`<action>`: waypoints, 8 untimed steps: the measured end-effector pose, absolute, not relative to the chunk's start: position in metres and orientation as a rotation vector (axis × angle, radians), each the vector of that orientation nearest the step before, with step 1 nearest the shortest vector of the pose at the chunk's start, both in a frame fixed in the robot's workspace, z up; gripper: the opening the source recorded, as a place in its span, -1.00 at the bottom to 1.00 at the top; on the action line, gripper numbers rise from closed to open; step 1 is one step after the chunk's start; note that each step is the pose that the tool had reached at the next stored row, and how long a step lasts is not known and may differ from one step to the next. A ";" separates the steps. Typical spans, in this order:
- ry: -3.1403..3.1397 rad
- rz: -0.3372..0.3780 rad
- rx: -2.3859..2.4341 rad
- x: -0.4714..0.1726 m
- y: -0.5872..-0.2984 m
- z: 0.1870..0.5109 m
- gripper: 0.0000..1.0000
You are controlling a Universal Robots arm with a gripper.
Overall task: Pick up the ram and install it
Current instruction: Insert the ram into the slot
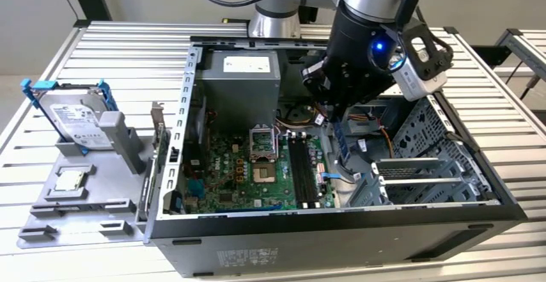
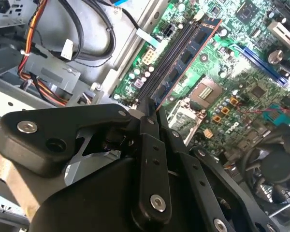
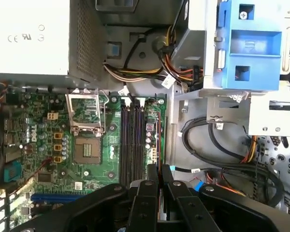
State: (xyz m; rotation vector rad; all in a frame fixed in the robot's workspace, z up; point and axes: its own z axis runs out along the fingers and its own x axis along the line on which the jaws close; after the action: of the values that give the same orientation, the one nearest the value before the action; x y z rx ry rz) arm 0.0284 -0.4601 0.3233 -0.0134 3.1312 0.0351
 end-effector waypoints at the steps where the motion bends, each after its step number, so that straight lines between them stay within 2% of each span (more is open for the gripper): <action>1: 3.131 0.035 -0.012 0.028 -0.460 0.323 -1.00; 8: 3.131 0.028 0.007 0.026 -0.454 0.316 -1.00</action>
State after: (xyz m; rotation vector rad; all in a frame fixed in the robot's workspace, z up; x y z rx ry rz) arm 0.0255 -0.4540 0.3156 0.0074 3.1311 0.0275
